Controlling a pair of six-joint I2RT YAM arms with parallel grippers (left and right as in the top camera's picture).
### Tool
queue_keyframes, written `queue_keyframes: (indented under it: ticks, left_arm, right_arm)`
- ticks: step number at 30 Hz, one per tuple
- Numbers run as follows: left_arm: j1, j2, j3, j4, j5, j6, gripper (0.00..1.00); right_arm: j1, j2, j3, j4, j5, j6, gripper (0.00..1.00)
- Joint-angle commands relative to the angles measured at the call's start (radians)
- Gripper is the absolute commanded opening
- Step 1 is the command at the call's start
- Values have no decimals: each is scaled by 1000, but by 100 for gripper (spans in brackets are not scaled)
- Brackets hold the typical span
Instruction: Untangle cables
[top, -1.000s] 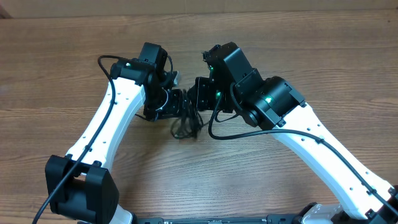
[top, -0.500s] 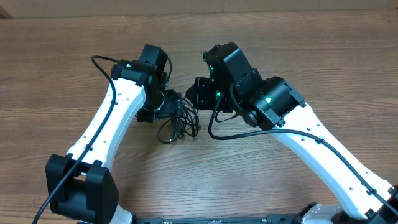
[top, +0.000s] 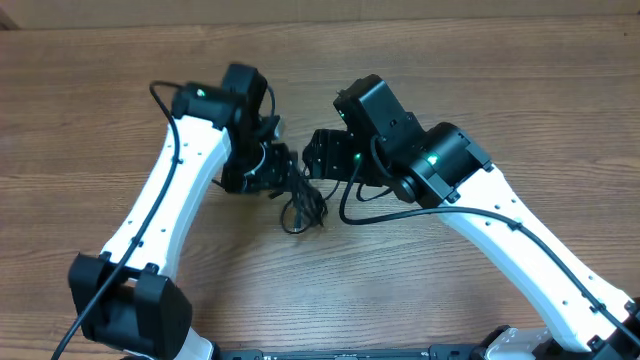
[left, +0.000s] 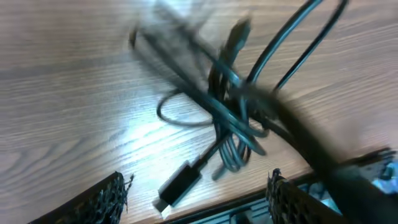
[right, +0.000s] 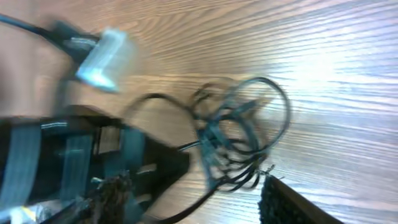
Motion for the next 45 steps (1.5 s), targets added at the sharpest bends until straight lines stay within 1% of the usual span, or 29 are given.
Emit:
queue_keyframes:
  ticks: [1, 2, 4, 6, 7, 9, 11, 15, 19, 24, 28, 30, 32, 34, 37, 39, 40, 42, 43, 45]
  left_arm:
    - [2, -6, 150, -53, -59, -59, 80]
    - [2, -6, 166, -67, -104, -95, 84]
    - [2, -6, 171, -85, -188, -127, 95]
    - [2, 3, 166, -122, -250, -147, 97]
    - [1, 11, 163, -144, -264, -150, 97]
    - [0, 26, 152, -174, -265, -149, 100]
    - [0, 45, 145, -202, -265, -148, 100]
    - [-1, 79, 142, -251, -238, -132, 100]
    - [0, 83, 142, -267, -163, -60, 100]
    - [0, 83, 142, -270, -227, -77, 100]
    - [0, 84, 142, -261, -315, -163, 99]
    - [0, 84, 142, -234, -324, -169, 99]
    - [0, 84, 142, -217, -296, -167, 100]
    - [0, 84, 142, -211, -207, -114, 100]
    - [0, 84, 142, -222, 159, 192, 100]
    - [0, 84, 142, -246, 304, 340, 100]
    - [0, 84, 142, -248, 311, 357, 100]
    - [1, 84, 142, -246, 259, 323, 100]
    - [1, 84, 142, -243, 209, 275, 100]
    - [1, 84, 142, -239, 68, 141, 100]
  right_arm:
    - [-48, -8, 7, -16, 26, -3, 73]
    - [-61, -8, 7, -24, 16, -3, 74]
    - [-84, -8, 7, -37, -14, -3, 76]
    - [-97, -8, 7, -45, -40, -6, 79]
    - [-102, -8, 7, -47, -56, -20, 80]
    - [-106, -8, 7, -47, -70, -38, 82]
    - [-106, -8, 7, -47, -70, -37, 83]
    - [-106, -8, 7, -48, -70, -37, 88]
    - [-106, -8, 7, -48, -54, -41, 92]
    - [-107, -8, 7, -56, -21, -40, 98]
    - [-107, -8, 7, -63, -20, -40, 100]
    - [-107, -8, 7, -62, -20, -40, 100]
    - [-107, -8, 7, -62, -21, -40, 100]
    - [-107, -7, 7, -64, -21, -40, 100]
    - [-107, -4, 6, -64, -21, -41, 100]
    - [-107, 2, 6, -64, -21, -40, 100]
    - [-107, 5, 5, -64, -21, -40, 100]
    - [-107, 11, 2, -65, -21, -40, 100]
    - [-107, 15, 0, -66, -21, -41, 100]
    - [-107, 24, -1, -72, -21, -40, 100]
